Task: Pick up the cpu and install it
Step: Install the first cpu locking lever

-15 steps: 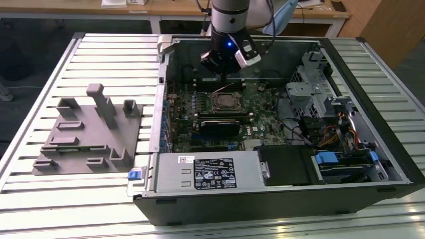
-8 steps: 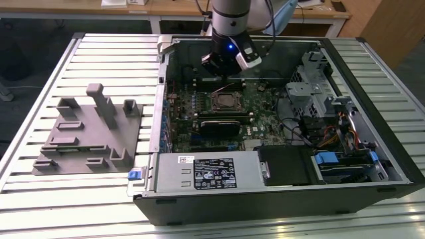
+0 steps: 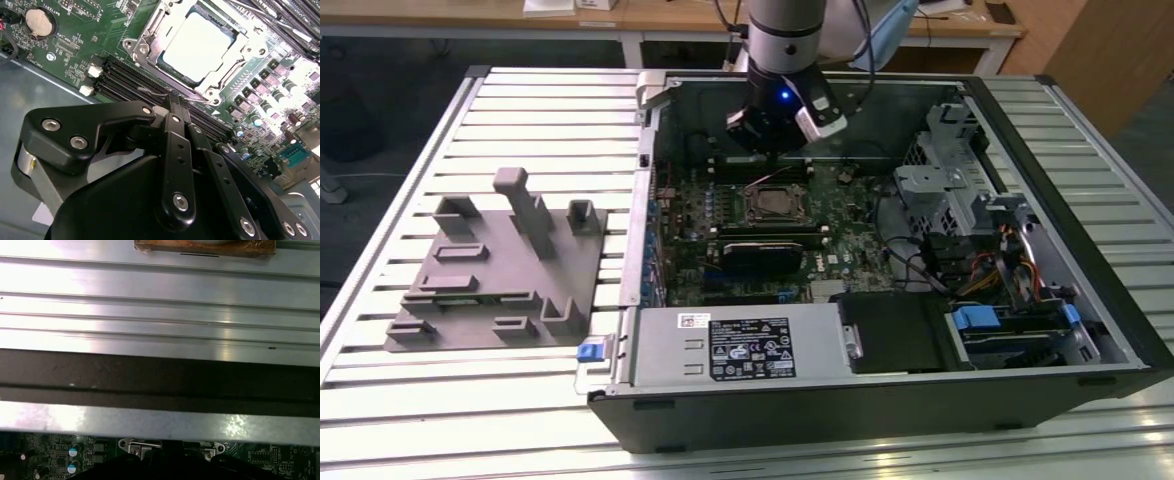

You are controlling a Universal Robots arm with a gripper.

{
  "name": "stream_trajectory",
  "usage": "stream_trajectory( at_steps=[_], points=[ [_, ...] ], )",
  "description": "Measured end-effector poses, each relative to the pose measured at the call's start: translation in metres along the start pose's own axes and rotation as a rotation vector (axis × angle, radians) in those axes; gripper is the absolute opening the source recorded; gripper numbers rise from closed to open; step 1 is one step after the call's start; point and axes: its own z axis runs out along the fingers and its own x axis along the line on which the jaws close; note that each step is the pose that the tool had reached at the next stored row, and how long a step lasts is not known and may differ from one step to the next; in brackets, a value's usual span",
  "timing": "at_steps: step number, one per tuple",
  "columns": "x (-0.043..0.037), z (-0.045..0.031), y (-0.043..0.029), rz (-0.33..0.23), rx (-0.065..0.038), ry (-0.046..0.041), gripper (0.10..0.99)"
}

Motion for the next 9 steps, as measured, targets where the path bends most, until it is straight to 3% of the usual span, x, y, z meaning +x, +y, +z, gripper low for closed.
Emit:
stream_trajectory(
  at_steps=[9],
  points=[
    [-0.0048,0.0035,0.0001,0.0,0.0,0.0001,0.106]
  ],
)
